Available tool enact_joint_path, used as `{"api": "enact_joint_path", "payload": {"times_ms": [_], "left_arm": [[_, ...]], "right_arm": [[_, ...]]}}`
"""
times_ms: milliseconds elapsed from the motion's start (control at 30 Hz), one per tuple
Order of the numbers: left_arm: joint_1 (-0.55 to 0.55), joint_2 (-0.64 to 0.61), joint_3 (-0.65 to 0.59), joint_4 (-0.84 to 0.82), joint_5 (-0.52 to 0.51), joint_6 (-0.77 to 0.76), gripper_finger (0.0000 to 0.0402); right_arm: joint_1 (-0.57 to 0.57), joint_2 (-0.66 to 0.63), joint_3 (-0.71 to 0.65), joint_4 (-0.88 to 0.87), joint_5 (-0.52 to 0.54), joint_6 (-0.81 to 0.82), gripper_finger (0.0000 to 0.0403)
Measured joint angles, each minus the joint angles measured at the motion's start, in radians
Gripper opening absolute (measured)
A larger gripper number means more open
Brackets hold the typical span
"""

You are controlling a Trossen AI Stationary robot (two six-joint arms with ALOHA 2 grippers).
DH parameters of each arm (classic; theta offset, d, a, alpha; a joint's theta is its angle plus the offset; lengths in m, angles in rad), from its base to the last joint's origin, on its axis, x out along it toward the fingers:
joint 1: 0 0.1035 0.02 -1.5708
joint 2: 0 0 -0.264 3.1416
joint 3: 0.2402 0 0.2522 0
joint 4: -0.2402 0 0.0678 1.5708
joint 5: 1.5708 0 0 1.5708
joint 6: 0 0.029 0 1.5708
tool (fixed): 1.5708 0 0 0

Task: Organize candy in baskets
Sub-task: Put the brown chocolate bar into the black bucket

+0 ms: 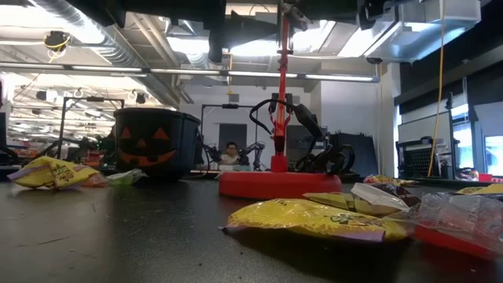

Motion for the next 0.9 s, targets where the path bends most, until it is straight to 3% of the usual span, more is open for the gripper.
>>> {"api": "enact_joint_path", "payload": {"times_ms": [200, 533, 900], "left_arm": [[0.004, 0.000, 0.000, -0.016, -0.070, 0.000, 0.0263], [0.008, 0.000, 0.000, -0.024, 0.046, -0.004, 0.0240], [0.010, 0.000, 0.000, -0.029, 0.028, -0.003, 0.0238]], "right_arm": [[-0.001, 0.000, 0.000, 0.000, -0.003, 0.002, 0.0000], [-0.008, 0.000, 0.000, 0.003, -0.027, 0.009, 0.0000], [-0.034, 0.000, 0.000, 0.005, -0.082, 0.048, 0.0000]]}}
